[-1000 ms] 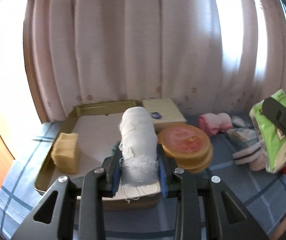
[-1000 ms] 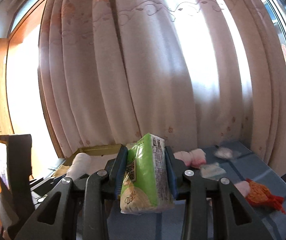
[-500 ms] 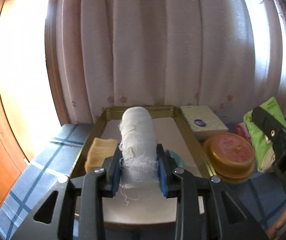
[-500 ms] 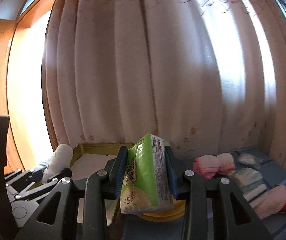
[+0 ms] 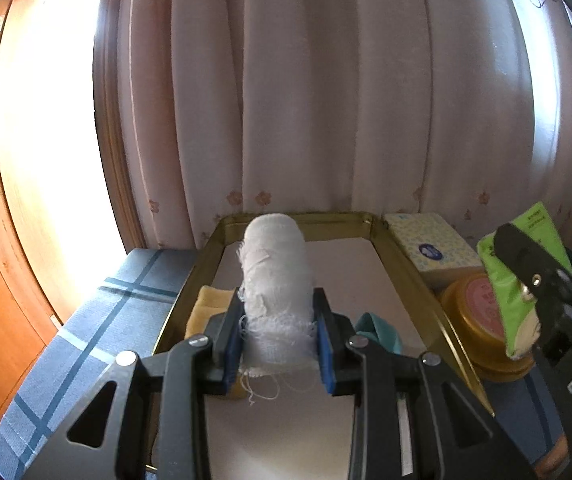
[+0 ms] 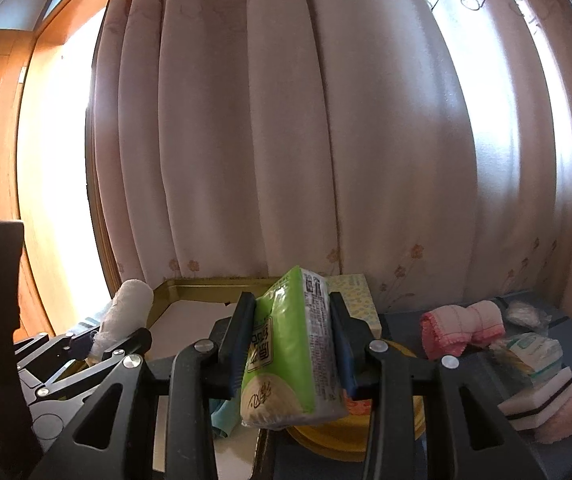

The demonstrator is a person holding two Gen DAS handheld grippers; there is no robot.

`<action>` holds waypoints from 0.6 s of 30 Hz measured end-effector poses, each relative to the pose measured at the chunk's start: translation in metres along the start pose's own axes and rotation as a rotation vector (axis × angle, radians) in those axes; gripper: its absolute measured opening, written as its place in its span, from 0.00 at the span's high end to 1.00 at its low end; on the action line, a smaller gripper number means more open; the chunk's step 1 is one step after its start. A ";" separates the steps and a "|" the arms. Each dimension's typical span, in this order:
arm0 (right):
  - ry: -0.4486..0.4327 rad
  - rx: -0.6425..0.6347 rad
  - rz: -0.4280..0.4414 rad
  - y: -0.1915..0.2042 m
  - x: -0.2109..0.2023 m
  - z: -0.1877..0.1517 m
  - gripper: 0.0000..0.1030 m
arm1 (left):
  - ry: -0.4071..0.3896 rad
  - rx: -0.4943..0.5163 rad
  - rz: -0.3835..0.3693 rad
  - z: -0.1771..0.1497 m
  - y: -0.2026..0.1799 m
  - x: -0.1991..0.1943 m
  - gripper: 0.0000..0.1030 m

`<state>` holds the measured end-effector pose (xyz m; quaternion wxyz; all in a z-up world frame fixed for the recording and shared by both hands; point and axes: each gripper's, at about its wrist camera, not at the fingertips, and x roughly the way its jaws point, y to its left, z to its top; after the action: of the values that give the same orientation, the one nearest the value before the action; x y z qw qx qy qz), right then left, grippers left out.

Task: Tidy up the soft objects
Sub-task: 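Carry the gauze roll and tissue pack over the gold tin tray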

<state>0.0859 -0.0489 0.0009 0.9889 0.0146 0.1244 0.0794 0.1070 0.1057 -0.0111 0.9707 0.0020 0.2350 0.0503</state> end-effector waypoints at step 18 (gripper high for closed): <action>0.220 0.062 0.096 0.010 0.092 0.060 0.62 | 0.078 0.057 -0.001 0.068 0.021 0.034 0.71</action>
<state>0.1874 -0.0243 0.0373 0.9635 0.0425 0.2336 0.1239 0.1662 0.1310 0.0349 0.9603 0.0273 0.2742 0.0430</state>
